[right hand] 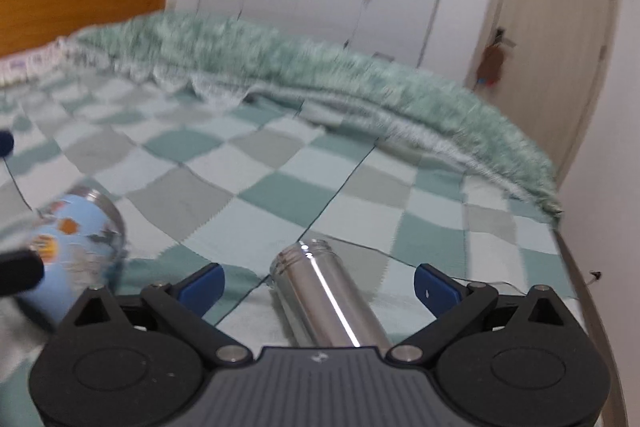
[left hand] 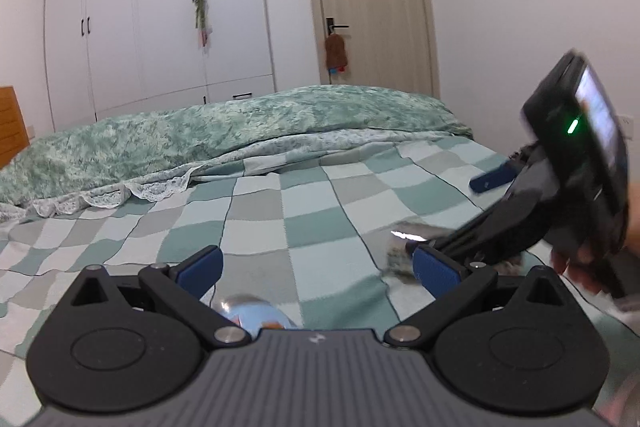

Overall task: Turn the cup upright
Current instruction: 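Close the right tool around the silver cup's body, then lift the silver cup with the right tool and turn its opening upward, then tilt the silver cup sideways with the right tool toward the left tool, then close the left tool on the silver cup while the right tool holds it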

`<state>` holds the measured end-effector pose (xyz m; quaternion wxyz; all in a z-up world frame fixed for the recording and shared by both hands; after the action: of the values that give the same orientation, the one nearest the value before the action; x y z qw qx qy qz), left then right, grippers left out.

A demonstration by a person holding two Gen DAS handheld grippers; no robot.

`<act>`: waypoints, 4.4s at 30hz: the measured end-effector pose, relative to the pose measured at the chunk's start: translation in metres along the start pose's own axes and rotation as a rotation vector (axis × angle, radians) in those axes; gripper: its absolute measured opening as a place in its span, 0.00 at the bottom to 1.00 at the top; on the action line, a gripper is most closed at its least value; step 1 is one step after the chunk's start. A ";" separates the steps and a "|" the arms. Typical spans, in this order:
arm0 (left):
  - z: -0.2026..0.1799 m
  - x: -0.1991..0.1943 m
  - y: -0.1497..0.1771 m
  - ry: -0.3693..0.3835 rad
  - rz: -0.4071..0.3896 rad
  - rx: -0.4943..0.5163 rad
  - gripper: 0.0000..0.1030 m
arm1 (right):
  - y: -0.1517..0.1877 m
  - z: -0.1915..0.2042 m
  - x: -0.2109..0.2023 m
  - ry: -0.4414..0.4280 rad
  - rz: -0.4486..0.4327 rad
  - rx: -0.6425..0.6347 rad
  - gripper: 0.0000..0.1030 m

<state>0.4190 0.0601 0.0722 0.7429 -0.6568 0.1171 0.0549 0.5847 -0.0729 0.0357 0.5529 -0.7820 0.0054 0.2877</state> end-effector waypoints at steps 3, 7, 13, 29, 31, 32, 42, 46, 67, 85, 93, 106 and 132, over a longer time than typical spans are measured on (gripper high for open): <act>0.012 0.020 -0.001 -0.011 0.001 -0.015 1.00 | -0.003 0.005 0.039 0.025 0.052 -0.039 0.97; 0.019 0.034 0.003 0.021 0.032 -0.020 1.00 | 0.014 -0.003 0.069 0.027 0.152 -0.045 0.86; 0.010 0.041 0.010 0.054 0.082 0.016 1.00 | 0.029 -0.010 0.085 -0.038 0.272 -0.016 0.71; -0.014 0.006 0.004 0.143 0.110 0.084 1.00 | 0.003 -0.007 -0.007 -0.019 0.140 -0.023 0.62; -0.018 -0.008 -0.004 0.133 0.101 0.089 1.00 | -0.001 -0.006 -0.030 -0.012 0.112 -0.022 0.61; -0.020 -0.016 -0.008 0.129 0.094 0.092 1.00 | -0.004 -0.006 -0.042 -0.007 0.096 -0.021 0.60; -0.041 -0.119 -0.049 0.078 0.015 0.090 1.00 | -0.025 -0.009 -0.176 0.024 -0.058 0.023 0.60; -0.051 -0.162 -0.053 0.069 -0.002 0.071 1.00 | -0.019 -0.010 -0.232 0.023 -0.090 0.057 0.60; -0.119 -0.291 0.028 0.138 0.074 -0.002 1.00 | 0.153 0.006 -0.348 -0.135 0.261 0.281 0.60; -0.150 -0.248 0.047 0.145 0.150 -0.015 1.00 | 0.162 -0.051 -0.303 -0.086 0.049 0.422 0.92; -0.202 -0.228 0.033 0.200 0.169 -0.013 1.00 | 0.188 -0.091 -0.339 -0.021 -0.021 0.403 0.97; -0.263 -0.162 0.018 0.193 0.327 0.005 1.00 | 0.222 -0.125 -0.344 -0.001 0.013 0.191 0.97; -0.295 -0.025 0.035 0.065 0.638 0.046 0.72 | 0.241 -0.146 -0.277 -0.166 0.041 0.033 0.97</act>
<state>0.3563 -0.2253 0.0125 0.6988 -0.5713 0.3420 0.2613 0.3397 -0.3795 -0.0128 0.5579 -0.7460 -0.0196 0.3630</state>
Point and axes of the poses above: each gripper's, at about its wrist camera, not at the fingertips, and x roughly the way its jaws point, z to its left, y to its underside, the point moved 1 cm from there along x, roughly the way its jaws point, and after that the axes turned 6 degrees about -z, right-handed, at the moved point
